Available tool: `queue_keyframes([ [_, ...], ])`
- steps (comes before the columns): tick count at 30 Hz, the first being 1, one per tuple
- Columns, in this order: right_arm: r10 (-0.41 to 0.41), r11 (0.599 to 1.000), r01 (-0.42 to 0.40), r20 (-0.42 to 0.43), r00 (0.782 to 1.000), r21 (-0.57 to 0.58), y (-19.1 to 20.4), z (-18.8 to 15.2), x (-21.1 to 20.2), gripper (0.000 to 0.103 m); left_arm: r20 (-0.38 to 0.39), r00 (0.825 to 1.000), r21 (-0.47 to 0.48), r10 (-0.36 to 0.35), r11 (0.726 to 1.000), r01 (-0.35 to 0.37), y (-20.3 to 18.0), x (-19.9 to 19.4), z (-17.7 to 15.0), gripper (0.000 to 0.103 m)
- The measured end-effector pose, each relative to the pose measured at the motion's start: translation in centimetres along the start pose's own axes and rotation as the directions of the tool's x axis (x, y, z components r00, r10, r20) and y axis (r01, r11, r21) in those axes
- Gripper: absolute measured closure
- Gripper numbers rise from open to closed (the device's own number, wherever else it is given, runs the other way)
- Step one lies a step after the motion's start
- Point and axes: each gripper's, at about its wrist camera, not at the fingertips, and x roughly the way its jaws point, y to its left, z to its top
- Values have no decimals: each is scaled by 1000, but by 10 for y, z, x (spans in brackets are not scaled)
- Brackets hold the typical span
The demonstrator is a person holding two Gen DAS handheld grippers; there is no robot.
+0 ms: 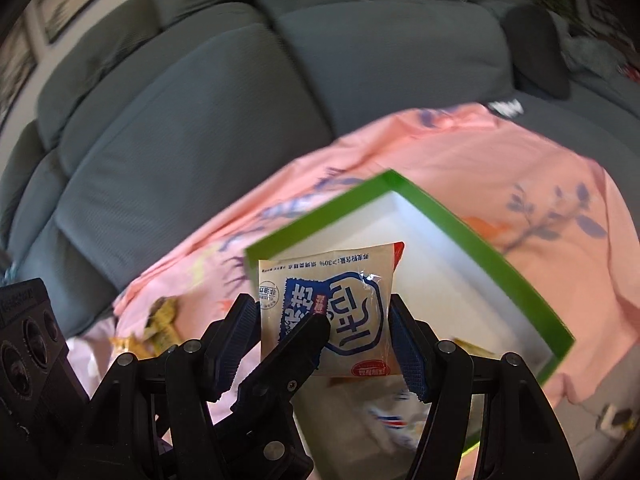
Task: Organize snacks
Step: 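Lower the biscuit bag into the box and open the right gripper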
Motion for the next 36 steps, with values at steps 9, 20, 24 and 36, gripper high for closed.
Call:
queue_keyframes([
  [9, -37, 988, 40, -26, 999, 146, -54, 7, 9, 34, -104, 993, 44, -51, 997, 56, -27, 49, 4, 71],
  [20, -43, 970, 67, -106, 993, 235, -81, 5, 28, 34, -194, 979, 20, -66, 997, 71, -31, 76, -3, 70],
  [24, -53, 968, 81, -120, 991, 239, -84, 4, 31, 34, -223, 971, -6, -82, 997, 83, -28, 80, -4, 70],
  [36, -59, 960, 96, -146, 987, 264, -91, 3, 36, 34, -273, 958, -32, -90, 996, 84, -25, 85, -7, 67],
])
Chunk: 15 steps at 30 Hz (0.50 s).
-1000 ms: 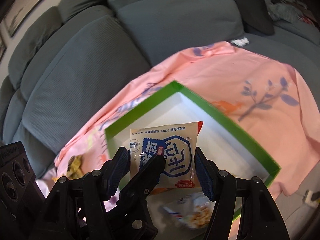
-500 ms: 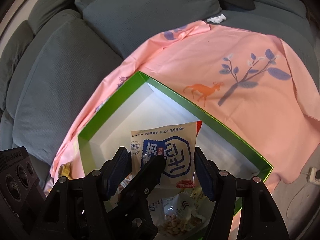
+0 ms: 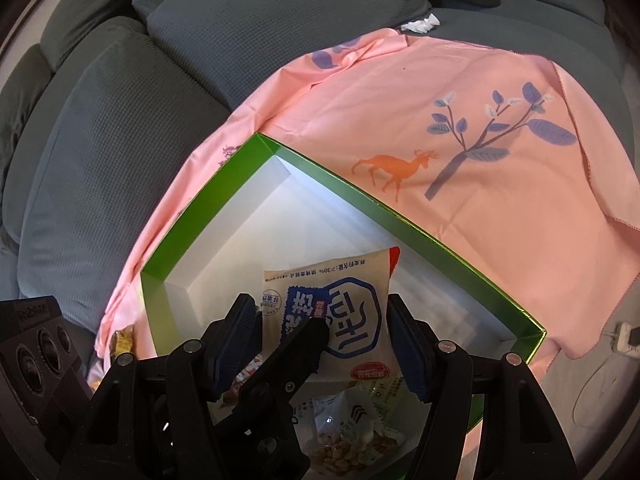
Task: Organize snacks
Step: 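Lower the biscuit bag into the box and open the right gripper, then move the right gripper back to the snacks and grasp the pale green bag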
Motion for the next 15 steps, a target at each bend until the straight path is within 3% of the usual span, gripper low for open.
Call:
queue_keyframes([
  [4, 4, 1000, -4, 14, 1000, 5, -1, 1, -3, 34, 13, 1000, -3, -1, 1000, 1, 0, -3, -1, 55],
  [8, 40, 999, -39, 42, 998, -6, 3, 1, -11, 34, 55, 998, -33, 12, 999, -10, 4, -12, -2, 51],
  [14, 95, 994, -91, 91, 991, -52, 19, -2, -25, 29, 123, 992, -64, 30, 998, -23, 14, -50, -8, 40],
  [15, 115, 992, -109, 98, 989, -62, 23, -3, -27, 28, 136, 990, -62, 44, 997, -35, 15, -57, -10, 31],
])
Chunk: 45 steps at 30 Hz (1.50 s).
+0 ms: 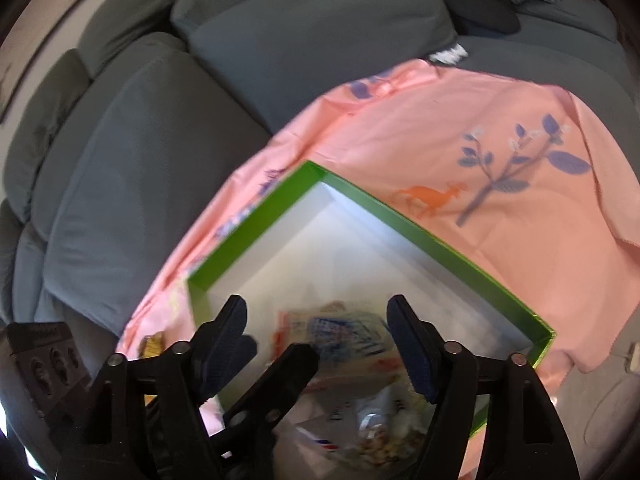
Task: Organize snacks
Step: 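Move the right gripper back to the snacks and grasp the pale green bag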
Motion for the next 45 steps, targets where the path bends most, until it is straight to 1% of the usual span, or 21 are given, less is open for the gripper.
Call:
queue_keyframes([
  [1, 20, 1000, -20, 9, 1000, -11, 5, -1, -3, 28, 20, 1000, 4, 14, 1000, -14, 2, -11, -1, 23],
  [5, 34, 998, -32, 37, 999, -56, 23, -5, -10, 25, 58, 993, -1, 101, 995, -101, 17, -48, -8, 21],
  [10, 58, 987, -51, 40, 998, -150, 55, -17, -14, 21, 83, 975, -88, 205, 976, -198, 52, -95, -26, 17],
  [14, 76, 971, -68, 29, 997, -229, 83, -29, -14, 19, 72, 951, -164, 301, 944, -286, 85, -132, -49, 16],
  [15, 90, 966, -83, 15, 996, -246, 91, -33, -13, 19, 68, 940, -184, 334, 930, -318, 95, -143, -55, 16],
  [17, 136, 950, -137, -24, 990, -281, 110, -43, -11, 19, 65, 928, -216, 368, 913, -347, 108, -158, -66, 16],
  [21, 181, 919, -193, -66, 981, -344, 142, -63, -6, 19, 48, 908, -331, 416, 864, -379, 145, -193, -94, 16],
  [23, 196, 900, -220, -101, 975, -377, 162, -77, 0, 19, 33, 889, -380, 457, 828, -411, 165, -205, -106, 16],
  [25, 199, 887, -237, -136, 971, -396, 176, -87, 7, 19, 10, 860, -440, 511, 774, -455, 190, -217, -119, 16],
  [27, 195, 879, -252, -176, 965, -404, 189, -99, 16, 19, -13, 840, -489, 543, 729, -479, 213, -227, -126, 16],
  [29, 192, 876, -272, -229, 954, -398, 203, -112, 27, 19, -28, 825, -529, 564, 692, -491, 231, -235, -131, 16],
  [30, 195, 873, -292, -270, 943, -391, 213, -120, 35, 19, -50, 820, -553, 570, 668, -497, 243, -241, -137, 16],
  [33, 205, 858, -342, -356, 912, -384, 240, -138, 47, 19, -90, 828, -620, 553, 620, -482, 271, -250, -151, 16],
  [34, 204, 845, -362, -388, 899, -395, 256, -146, 53, 19, -110, 824, -637, 556, 597, -488, 278, -252, -155, 16],
  [36, 188, 817, -383, -429, 884, -432, 286, -160, 63, 19, -168, 808, -654, 565, 549, -520, 290, -253, -162, 16],
  [37, 170, 794, -394, -454, 875, -463, 305, -170, 70, 19, -187, 809, -660, 558, 538, -524, 294, -253, -164, 16],
  [39, 146, 757, -423, -503, 852, -498, 334, -187, 85, 19, -192, 833, -692, 519, 530, -490, 303, -255, -171, 16],
  [41, 103, 722, -447, -557, 824, -528, 366, -206, 107, 19, -184, 851, -723, 492, 518, -456, 310, -261, -177, 16],
  [43, 64, 711, -450, -587, 807, -541, 387, -221, 130, 19, -177, 859, -739, 481, 511, -439, 315, -266, -179, 16],
  [44, 30, 711, -433, -592, 805, -553, 397, -227, 145, 19, -173, 860, -748, 480, 505, -431, 317, -270, -180, 16],
  [45, -2, 719, -406, -586, 811, -564, 404, -232, 157, 19, -169, 861, -757, 480, 495, -426, 320, -274, -183, 16],
])
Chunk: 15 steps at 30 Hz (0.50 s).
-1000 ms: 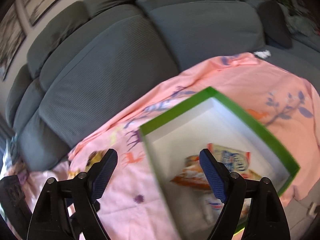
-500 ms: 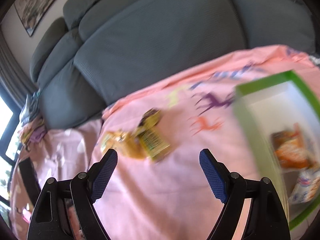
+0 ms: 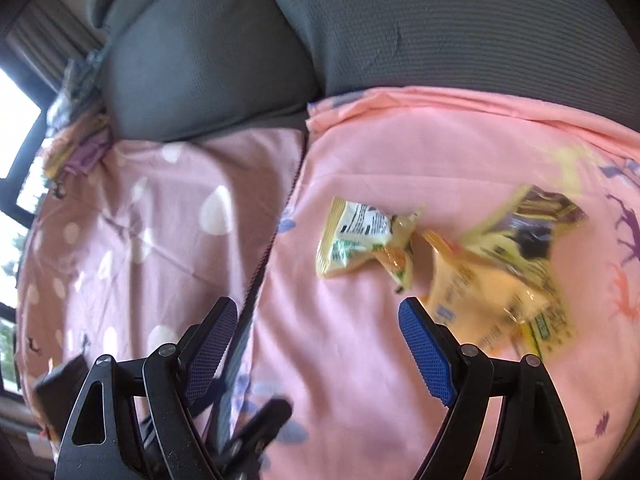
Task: Organize snacks
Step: 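Move the right gripper back to the snacks and grasp the pale green bag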
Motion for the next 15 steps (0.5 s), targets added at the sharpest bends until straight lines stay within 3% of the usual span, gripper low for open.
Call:
queue_keyframes([
  [3, -100, 995, 100, -12, 995, 3, 5, 18, 28, 19, 19, 1000, -55, 25, 998, -24, 14, -5, 6, 16],
  [7, -268, 962, 267, -12, 963, -65, 12, 32, 63, 19, 46, 997, -94, 61, 994, -57, 28, -12, 13, 16],
  [12, -247, 969, 246, -95, 964, -15, -11, 39, 94, 19, 57, 998, -99, 29, 995, -23, 31, -18, 14, 16],
  [15, -291, 956, 290, -29, 956, -50, -10, 32, 92, 32, 55, 998, -84, 31, 996, -26, 27, -20, 13, 16],
])
